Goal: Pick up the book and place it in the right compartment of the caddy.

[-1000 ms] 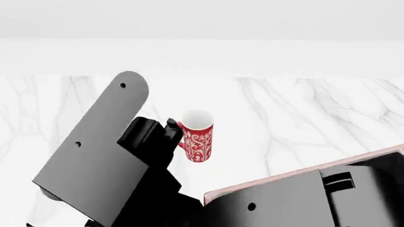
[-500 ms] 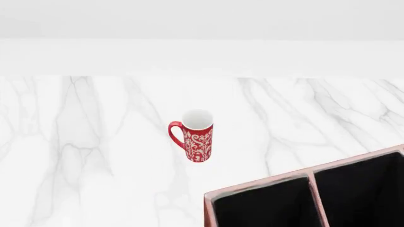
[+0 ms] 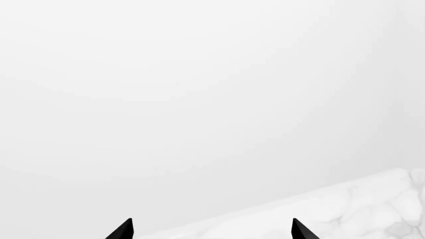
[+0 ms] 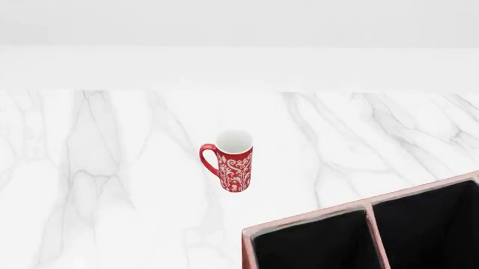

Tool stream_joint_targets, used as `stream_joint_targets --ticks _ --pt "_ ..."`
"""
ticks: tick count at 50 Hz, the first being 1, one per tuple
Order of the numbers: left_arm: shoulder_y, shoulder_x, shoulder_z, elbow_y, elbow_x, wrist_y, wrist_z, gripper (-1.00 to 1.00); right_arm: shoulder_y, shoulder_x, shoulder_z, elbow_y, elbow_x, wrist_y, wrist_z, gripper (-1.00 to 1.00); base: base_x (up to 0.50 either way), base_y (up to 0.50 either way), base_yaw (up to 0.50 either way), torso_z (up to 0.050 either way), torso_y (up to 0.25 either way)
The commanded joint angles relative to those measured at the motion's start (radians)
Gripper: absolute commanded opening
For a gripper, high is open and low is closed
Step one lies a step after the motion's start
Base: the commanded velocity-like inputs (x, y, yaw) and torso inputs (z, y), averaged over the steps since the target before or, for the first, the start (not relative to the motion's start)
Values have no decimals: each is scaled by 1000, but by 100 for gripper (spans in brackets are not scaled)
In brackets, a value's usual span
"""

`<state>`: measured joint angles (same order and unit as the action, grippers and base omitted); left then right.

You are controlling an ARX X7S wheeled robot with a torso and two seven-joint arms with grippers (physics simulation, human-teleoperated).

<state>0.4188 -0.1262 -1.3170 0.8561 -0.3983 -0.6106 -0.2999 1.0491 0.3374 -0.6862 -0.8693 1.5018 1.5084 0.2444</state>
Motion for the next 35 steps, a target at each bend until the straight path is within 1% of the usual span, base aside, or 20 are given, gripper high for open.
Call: stream_joint_targets --ticks 1,4,7,13,16,20,21,27,35 --pt "2 2 7 -4 4 6 0 100 -10 46 -71 -8 -189 -41 -106 100 0 0 0 0 0" --pt "3 3 8 -3 5 8 0 100 -21 67 -122 4 -274 -74 -157 100 0 0 0 0 0" --pt "4 5 11 -6 8 12 0 100 -22 77 -149 12 -311 -93 -176 100 0 0 0 0 0" --pt "5 6 13 -8 9 17 0 100 -17 87 -177 30 -341 -112 -192 100 0 0 0 0 0" --pt "6 6 11 -9 7 19 2 100 -27 97 -226 35 -393 -136 -214 100 0 0 0 0 0" --pt "6 6 12 -9 7 20 1 100 -24 99 -231 36 -394 -142 -214 100 0 0 0 0 0" --pt "8 8 13 -10 9 22 1 100 -20 105 -253 60 -434 -168 -239 100 0 0 0 0 0" --pt "7 7 20 -9 13 22 -1 100 -10 106 -270 104 -468 -204 -273 100 0 0 0 0 0" --pt "10 10 18 -9 9 26 0 100 -9 99 -351 208 -589 -298 -343 100 0 0 0 0 0"
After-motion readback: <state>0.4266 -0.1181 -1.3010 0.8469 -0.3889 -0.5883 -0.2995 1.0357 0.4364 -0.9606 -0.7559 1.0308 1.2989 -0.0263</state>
